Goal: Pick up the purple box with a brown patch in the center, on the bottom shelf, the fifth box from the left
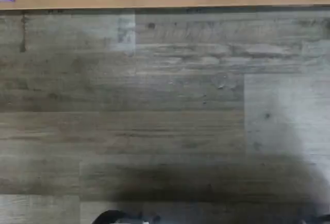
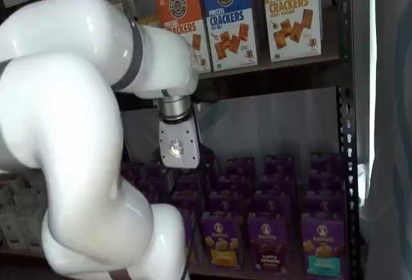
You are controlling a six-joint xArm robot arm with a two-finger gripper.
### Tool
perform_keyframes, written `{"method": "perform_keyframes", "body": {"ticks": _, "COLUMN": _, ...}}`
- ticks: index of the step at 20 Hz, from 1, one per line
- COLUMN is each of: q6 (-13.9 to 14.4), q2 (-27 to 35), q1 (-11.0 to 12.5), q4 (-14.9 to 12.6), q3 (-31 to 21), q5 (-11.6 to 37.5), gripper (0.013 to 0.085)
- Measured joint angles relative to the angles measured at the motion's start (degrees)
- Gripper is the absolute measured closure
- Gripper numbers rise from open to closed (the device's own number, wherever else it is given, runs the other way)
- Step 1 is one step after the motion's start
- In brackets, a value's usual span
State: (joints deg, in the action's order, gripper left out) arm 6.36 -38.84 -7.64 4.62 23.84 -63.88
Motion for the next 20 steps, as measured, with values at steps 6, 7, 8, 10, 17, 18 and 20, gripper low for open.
{"method": "perform_keyframes", "body": {"ticks": 6, "q6": -3.18, "q2": 7.65, "q1": 0.47, "q4": 3.92, "q3": -0.13, "q5": 7.56, "gripper": 0.013}}
{"method": "perform_keyframes", "body": {"ticks": 7, "q6": -3.47, "q2": 8.92, "q1": 0.47, "q4": 4.15, "q3": 0.01, "q5": 8.9, "gripper": 0.013}}
{"method": "perform_keyframes", "body": {"ticks": 8, "q6": -3.77, "q2": 10.01, "q1": 0.46, "q4": 4.39, "q3": 0.16, "q5": 10.05, "gripper": 0.013}}
{"method": "perform_keyframes", "body": {"ticks": 10, "q6": -4.61, "q2": 11.82, "q1": 0.47, "q4": 5.08, "q3": 0.17, "q5": 13.06, "gripper": 0.013}}
{"method": "perform_keyframes", "body": {"ticks": 17, "q6": -4.63, "q2": 16.48, "q1": -0.4, "q4": 5.49, "q3": 2.17, "q5": 17.59, "gripper": 0.013}}
{"method": "perform_keyframes", "body": {"ticks": 18, "q6": -4.37, "q2": 16.84, "q1": -0.57, "q4": 5.32, "q3": 2.43, "q5": 17.86, "gripper": 0.013}}
{"method": "perform_keyframes", "body": {"ticks": 20, "q6": -3.33, "q2": 17.38, "q1": -0.92, "q4": 4.28, "q3": 2.93, "q5": 18.08, "gripper": 0.013}}
